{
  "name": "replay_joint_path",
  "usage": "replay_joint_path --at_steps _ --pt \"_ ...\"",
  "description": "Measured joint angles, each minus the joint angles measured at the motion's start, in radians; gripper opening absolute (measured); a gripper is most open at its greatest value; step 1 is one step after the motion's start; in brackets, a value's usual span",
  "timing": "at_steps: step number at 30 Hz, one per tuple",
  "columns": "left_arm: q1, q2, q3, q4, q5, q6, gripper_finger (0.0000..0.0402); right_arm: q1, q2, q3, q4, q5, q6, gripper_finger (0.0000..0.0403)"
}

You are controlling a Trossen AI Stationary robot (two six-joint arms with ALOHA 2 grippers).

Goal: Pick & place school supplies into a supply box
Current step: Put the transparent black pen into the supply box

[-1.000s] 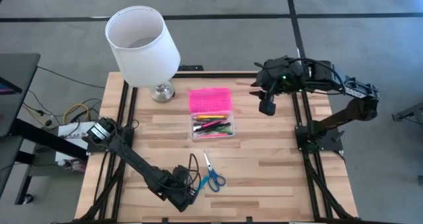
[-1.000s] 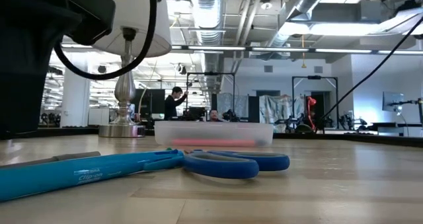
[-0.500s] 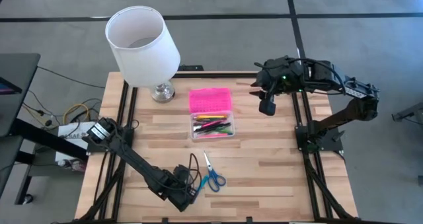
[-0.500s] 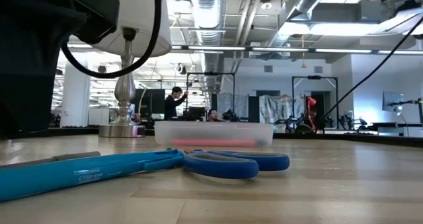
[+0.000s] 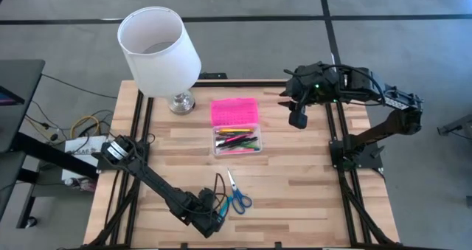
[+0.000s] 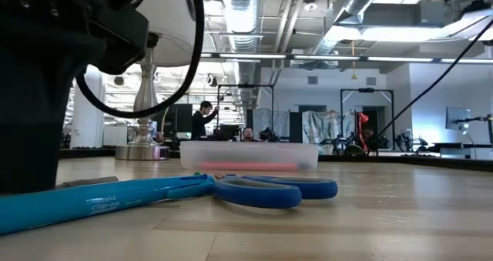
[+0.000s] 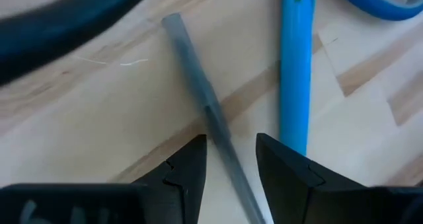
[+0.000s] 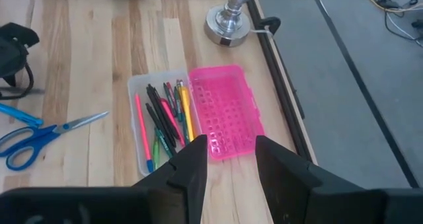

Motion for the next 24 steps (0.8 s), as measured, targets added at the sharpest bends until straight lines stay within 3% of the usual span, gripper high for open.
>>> replay_joint_path --at_steps 6,24 --pt "0.001 0.019 0.005 0.008 0.031 0.011 0.0128 0.000 0.000 0.000 -0.006 0.000 0.000 0.0123" --pt "0.011 0.023 0.006 -0.212 0.148 0.122 0.0128 0.000 0.000 0.000 -0.018 0.000 0.010 0.0122"
